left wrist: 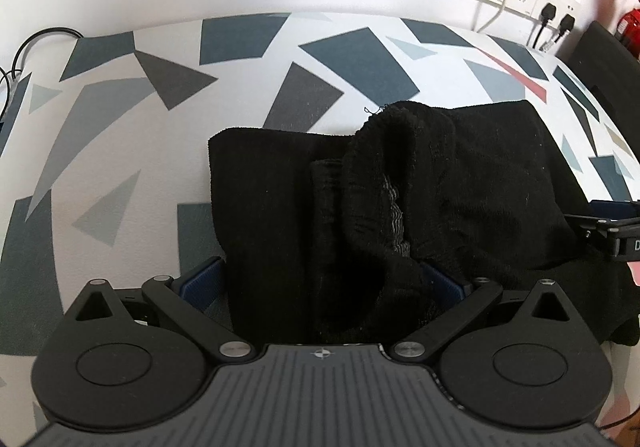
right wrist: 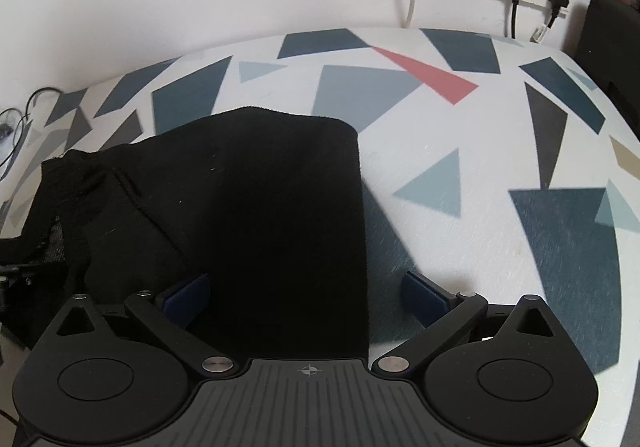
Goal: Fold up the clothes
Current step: 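Grasp the folded black garment with the left gripper while the right gripper grasps it too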
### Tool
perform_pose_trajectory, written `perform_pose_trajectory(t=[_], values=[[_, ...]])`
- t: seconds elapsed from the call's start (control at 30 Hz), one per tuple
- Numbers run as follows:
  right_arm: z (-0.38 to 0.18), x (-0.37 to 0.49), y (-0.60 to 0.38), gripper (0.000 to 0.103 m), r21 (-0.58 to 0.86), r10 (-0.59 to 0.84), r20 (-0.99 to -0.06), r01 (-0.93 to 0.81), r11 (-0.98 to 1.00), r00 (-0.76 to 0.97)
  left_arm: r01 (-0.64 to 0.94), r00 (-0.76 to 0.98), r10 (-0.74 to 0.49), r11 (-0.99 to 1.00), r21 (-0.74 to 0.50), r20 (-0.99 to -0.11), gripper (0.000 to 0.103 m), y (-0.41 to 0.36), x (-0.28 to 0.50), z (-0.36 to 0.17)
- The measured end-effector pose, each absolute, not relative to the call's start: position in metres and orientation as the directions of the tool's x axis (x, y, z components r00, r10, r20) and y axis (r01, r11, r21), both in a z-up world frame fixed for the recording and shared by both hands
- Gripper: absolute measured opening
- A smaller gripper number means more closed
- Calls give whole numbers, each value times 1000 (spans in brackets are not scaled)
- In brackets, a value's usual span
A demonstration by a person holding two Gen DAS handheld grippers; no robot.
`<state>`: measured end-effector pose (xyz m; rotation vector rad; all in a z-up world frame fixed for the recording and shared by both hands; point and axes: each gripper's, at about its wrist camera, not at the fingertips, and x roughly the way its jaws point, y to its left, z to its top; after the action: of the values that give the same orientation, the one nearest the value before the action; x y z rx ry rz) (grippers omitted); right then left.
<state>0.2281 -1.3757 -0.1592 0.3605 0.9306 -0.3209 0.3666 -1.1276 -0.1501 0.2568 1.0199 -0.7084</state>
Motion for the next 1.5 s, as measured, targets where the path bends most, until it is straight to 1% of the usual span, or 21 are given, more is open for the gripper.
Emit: perform_pose_trajectory(t=[0.2,0.27,0.37,0.47,0.53,0.57,0.6,0.63,0.67,0.7,0.73,0.8,0.87,0.9,0.93,0.97,1.0,1.03,1.1,1.23,1.5], values=[[-155,217,-1366,102,180,-48,-844,367,913,534,650,285,-405,748,-136,-869,103,-1110,358,-148],[-153,213,-1371,102,202,-45,-845,396,896,533,650,288,-413,747,-140,-864,103,-1107,357,-148],[-154,208,-1375,102,235,-49,-830,427,873,556,642,325,-401,758,-111,-856,103,-1112,355,-150],[-156,218,-1359,102,137,-106,-847,406,904,521,634,339,-390,767,-98,-856,103,-1116,356,-151],[-155,223,-1354,101,134,-115,-845,415,900,523,641,328,-387,761,-98,-862,103,-1117,358,-150],[-154,225,-1352,96,141,-115,-842,422,896,526,647,321,-388,756,-100,-864,103,-1117,359,-150],[-153,226,-1350,82,155,-105,-836,415,896,538,653,313,-389,751,-102,-866,102,-1117,360,-150],[-150,226,-1347,73,173,-88,-827,398,901,556,656,309,-392,747,-104,-867,100,-1116,359,-149],[-147,227,-1345,54,195,-65,-819,383,903,570,659,309,-397,744,-106,-864,98,-1115,358,-149],[-147,226,-1344,42,213,-50,-814,377,901,578,664,309,-403,740,-109,-861,93,-1114,357,-148],[-147,225,-1343,42,225,-43,-809,377,898,586,668,309,-410,736,-111,-858,90,-1114,356,-147],[-147,223,-1341,43,250,-29,-799,377,892,600,673,308,-421,730,-117,-853,88,-1113,355,-147],[-146,222,-1344,43,276,-16,-794,384,881,608,673,298,-432,728,-134,-851,80,-1112,354,-145],[-146,222,-1345,40,286,-9,-795,388,876,607,676,288,-445,722,-149,-848,64,-1112,354,-143],[-144,222,-1346,35,301,6,-796,387,872,606,679,267,-465,713,-177,-844,45,-1112,353,-141],[-143,221,-1346,24,316,15,-793,390,865,610,667,255,-479,716,-205,-840,43,-1110,351,-139],[-141,220,-1345,20,328,16,-787,397,857,616,658,260,-483,723,-213,-836,38,-1107,348,-137],[-138,218,-1343,19,337,16,-780,398,853,626,651,268,-484,728,-213,-833,34,-1103,345,-135],[-129,213,-1336,17,362,20,-750,384,849,661,635,284,-492,739,-223,-823,30,-1094,338,-131],[-110,211,-1318,15,402,42,-699,343,849,714,570,337,-514,778,-264,-789,29,-1058,336,-120],[-78,231,-1249,15,341,88,-660,193,920,746,476,454,-501,835,-275,-737,29,-983,323,-100]])
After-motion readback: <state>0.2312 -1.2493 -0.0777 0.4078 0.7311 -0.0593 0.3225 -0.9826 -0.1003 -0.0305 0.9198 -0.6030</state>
